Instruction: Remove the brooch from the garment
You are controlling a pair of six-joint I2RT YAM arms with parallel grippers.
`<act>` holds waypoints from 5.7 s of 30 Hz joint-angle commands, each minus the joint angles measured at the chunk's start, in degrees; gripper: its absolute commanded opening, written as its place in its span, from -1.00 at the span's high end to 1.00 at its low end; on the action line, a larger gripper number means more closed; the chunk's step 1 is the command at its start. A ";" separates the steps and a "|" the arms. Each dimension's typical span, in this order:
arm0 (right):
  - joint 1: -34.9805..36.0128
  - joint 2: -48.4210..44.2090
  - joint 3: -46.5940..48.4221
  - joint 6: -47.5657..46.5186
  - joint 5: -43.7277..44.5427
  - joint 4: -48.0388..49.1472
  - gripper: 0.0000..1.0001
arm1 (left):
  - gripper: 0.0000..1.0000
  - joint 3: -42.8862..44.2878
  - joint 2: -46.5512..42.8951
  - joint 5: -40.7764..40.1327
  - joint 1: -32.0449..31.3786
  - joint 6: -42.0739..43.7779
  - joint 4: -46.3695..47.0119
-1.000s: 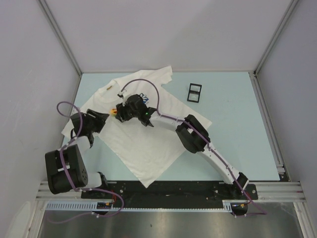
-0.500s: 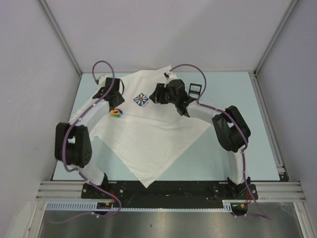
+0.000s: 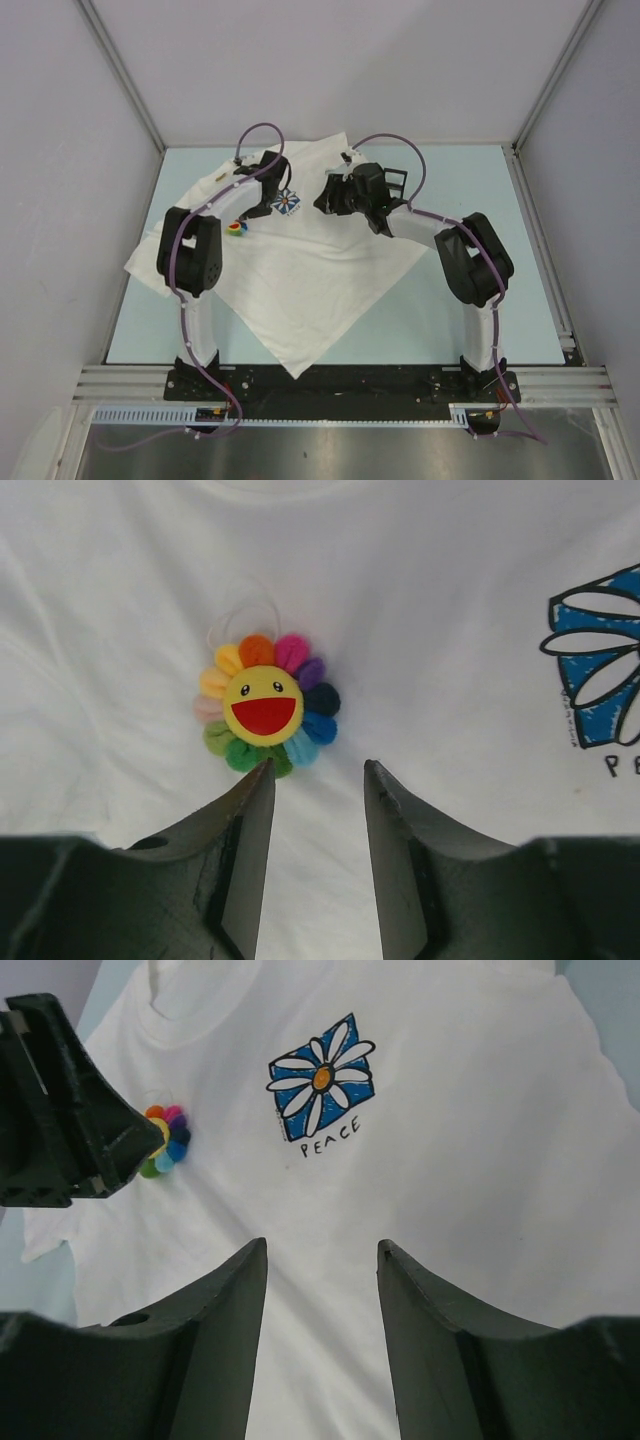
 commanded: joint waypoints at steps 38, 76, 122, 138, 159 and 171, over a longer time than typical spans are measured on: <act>0.29 -0.85 0.38 -0.32 -5.50 5.95 0.02 | 0.14 3.27 9.04 0.67 3.91 4.91 -2.59; 4.77 19.26 24.18 2.90 -18.85 -4.94 -0.05 | 0.98 -20.54 -17.41 20.18 11.90 -6.69 17.97; 12.69 52.94 67.36 19.38 -27.74 0.76 0.27 | 1.00 -28.90 -14.15 28.10 18.94 -11.62 16.83; 14.61 41.43 51.89 -1.80 -21.59 2.79 1.00 | -0.31 -34.62 -28.49 46.72 32.47 -14.42 21.40; 17.34 35.46 46.00 -16.21 -15.27 1.65 1.00 | -0.78 -20.64 -10.74 60.01 33.18 -32.61 12.62; 20.50 32.73 44.15 -27.91 -7.10 -1.87 1.00 | -0.63 -13.96 -5.46 51.40 32.21 -29.28 2.33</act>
